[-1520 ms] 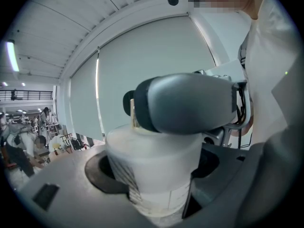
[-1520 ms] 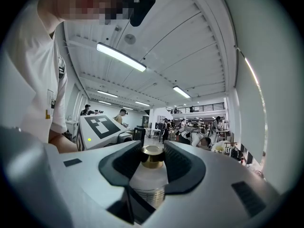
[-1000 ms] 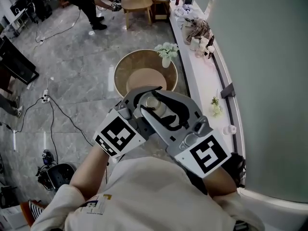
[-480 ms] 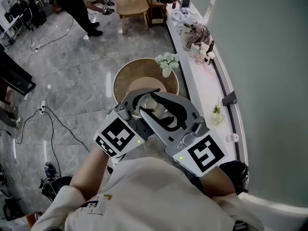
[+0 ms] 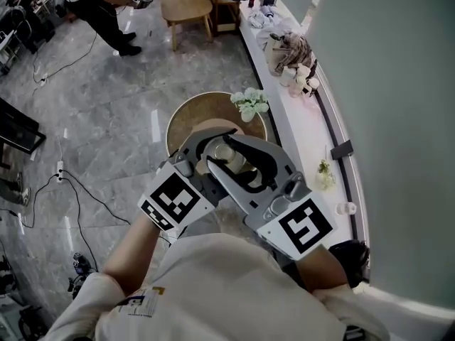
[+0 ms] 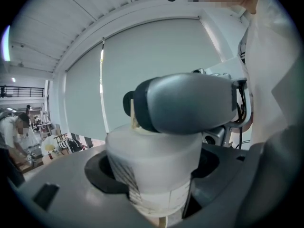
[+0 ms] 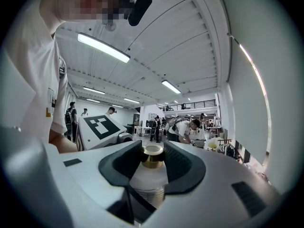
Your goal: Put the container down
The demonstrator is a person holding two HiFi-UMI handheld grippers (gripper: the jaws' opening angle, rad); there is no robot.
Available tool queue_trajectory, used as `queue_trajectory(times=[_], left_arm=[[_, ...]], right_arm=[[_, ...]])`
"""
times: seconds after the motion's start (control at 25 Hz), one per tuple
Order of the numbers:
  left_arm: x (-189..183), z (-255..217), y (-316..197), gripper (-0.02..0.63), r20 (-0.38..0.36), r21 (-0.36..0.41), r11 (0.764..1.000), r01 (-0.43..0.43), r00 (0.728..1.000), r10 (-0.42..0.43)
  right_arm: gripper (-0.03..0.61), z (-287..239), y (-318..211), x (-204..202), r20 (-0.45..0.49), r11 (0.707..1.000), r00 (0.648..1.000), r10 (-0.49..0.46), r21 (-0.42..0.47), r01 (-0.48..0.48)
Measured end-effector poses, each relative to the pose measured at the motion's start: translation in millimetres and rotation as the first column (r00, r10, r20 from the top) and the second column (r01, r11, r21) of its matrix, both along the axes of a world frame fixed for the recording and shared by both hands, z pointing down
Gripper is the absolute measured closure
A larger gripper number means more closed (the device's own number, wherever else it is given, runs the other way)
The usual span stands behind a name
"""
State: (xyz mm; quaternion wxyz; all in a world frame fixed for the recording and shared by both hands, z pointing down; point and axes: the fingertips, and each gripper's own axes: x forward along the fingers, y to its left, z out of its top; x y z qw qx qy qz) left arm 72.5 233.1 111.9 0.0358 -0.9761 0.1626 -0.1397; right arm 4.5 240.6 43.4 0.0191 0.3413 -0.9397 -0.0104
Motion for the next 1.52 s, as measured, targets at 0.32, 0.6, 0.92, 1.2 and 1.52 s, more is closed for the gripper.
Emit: queue_trajectory(times=[0.32, 0.6, 0.92, 1.2, 1.52], left_arm=[[-40.2, -0.7, -76.5, 0.265, -0.004, -0.011, 0.999, -0.047, 0.999, 0.047], [-70.7, -1.5, -137.9, 0.265, -0.009, -0.004, 0.996, -0.088, 0.996, 0.088], [-73.6, 8.9, -150.8, 0.265, -0.021, 0.0, 0.997, -0.083, 0.996, 0.083], [-73.7, 18.1, -157.0, 0.265, -0.017, -0.014, 0.998, -0.066, 0.998, 0.065], [-65.5, 32.5, -169.7, 0.265, 0.001, -0.01, 0.999, -0.04, 0.999, 0.04]], right_arm=[[0.436, 0.9, -80.3, -40.3, -0.011, 0.999, 0.999, 0.047, -0.015, -0.047], [0.436, 1.3, -144.1, -70.9, -0.024, 0.995, 0.995, 0.093, -0.024, -0.094], [0.436, 12.3, -156.7, -74.9, -0.039, 0.996, 0.996, 0.085, -0.017, -0.086], [0.436, 21.7, -162.7, -74.7, -0.041, 0.997, 0.997, 0.065, -0.037, -0.066], [0.436, 34.4, -173.8, -65.5, -0.025, 0.998, 0.999, 0.046, -0.049, -0.047]])
